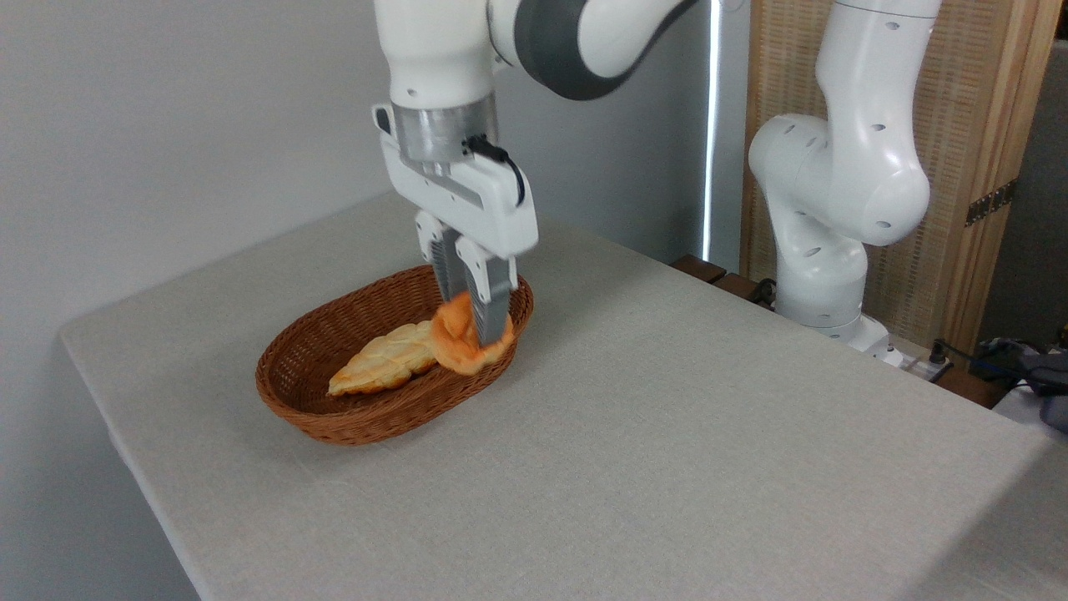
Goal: Put bread into the basket
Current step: 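Lift the roll and carry it over the wicker basket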
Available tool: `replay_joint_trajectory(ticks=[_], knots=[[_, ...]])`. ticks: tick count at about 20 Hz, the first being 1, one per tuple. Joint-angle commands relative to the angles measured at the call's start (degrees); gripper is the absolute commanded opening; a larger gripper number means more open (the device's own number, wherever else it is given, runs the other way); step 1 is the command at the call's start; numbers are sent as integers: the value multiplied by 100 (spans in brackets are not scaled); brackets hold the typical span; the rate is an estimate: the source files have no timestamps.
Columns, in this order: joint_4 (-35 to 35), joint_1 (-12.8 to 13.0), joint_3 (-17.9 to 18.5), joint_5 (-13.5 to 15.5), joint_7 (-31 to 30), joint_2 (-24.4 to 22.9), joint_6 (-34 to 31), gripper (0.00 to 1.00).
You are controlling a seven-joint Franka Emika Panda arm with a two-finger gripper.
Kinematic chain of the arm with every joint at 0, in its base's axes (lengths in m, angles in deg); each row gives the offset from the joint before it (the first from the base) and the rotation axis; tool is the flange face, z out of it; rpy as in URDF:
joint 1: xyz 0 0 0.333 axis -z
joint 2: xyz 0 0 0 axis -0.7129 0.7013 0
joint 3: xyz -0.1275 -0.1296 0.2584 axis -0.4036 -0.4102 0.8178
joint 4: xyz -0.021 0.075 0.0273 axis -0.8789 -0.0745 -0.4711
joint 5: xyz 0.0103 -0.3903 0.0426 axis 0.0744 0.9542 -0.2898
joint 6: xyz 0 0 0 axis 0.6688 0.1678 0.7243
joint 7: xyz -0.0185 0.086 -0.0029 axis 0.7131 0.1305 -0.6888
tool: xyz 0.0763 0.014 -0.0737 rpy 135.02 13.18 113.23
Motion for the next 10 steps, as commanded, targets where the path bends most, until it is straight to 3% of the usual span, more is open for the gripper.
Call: replay_joint_trajectory(ticks=[1, 4, 7, 10], knots=[[-22, 713, 65, 351, -1544, -130, -133, 43], [-22, 1128, 83, 396, -2127, -121, -36, 43], [-13, 1164, 91, 579, -2137, -121, -1, 45], [4, 1155, 92, 598, -2145, -95, 192, 56]])
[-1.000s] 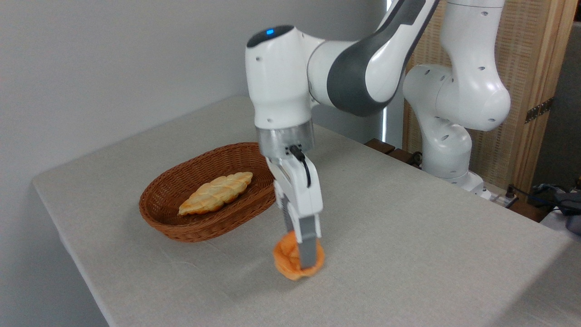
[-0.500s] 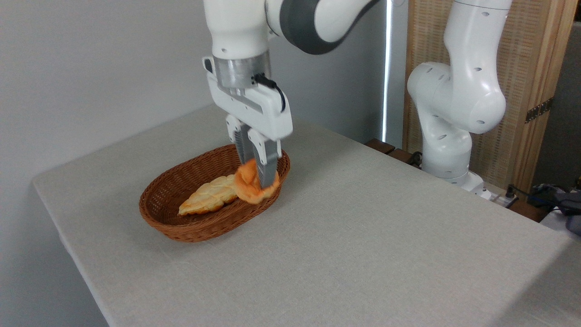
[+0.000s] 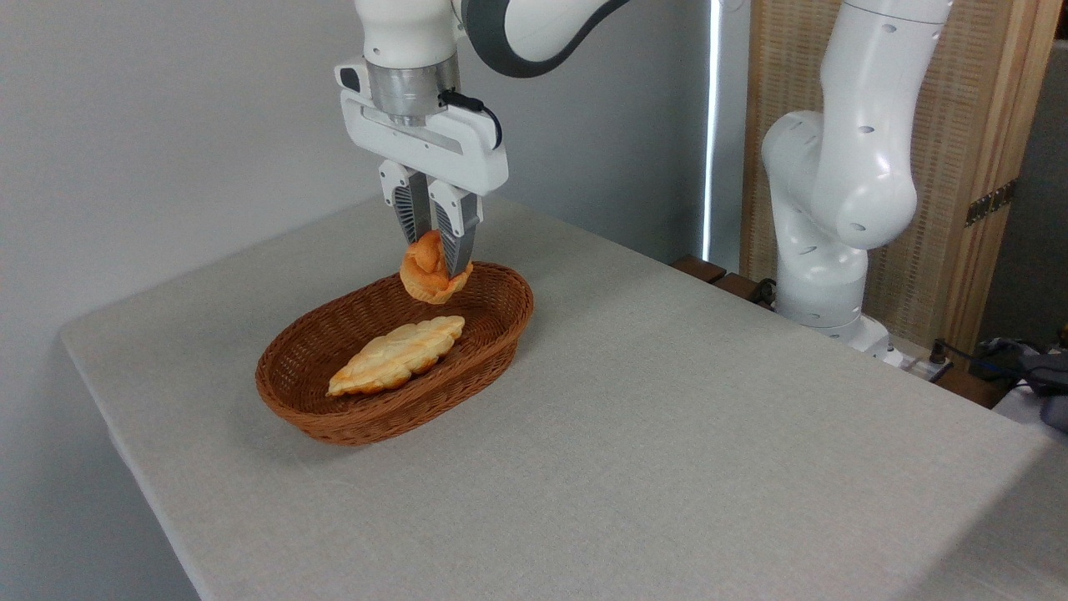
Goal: Put bread into the basket
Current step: 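Lift the roll and carry it over the wicker basket, then lower the roll into the basket and open the gripper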
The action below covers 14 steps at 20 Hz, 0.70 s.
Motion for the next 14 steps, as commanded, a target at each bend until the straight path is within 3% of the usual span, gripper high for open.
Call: replay_joint_trajectory(ticks=[1, 6, 9, 14], knots=[[4, 26, 82, 112, -22, -17, 180, 61], [22, 34, 82, 121, -13, 54, 198, 78], [22, 26, 91, 112, -13, 54, 250, 96], [40, 26, 91, 112, -13, 62, 426, 100]])
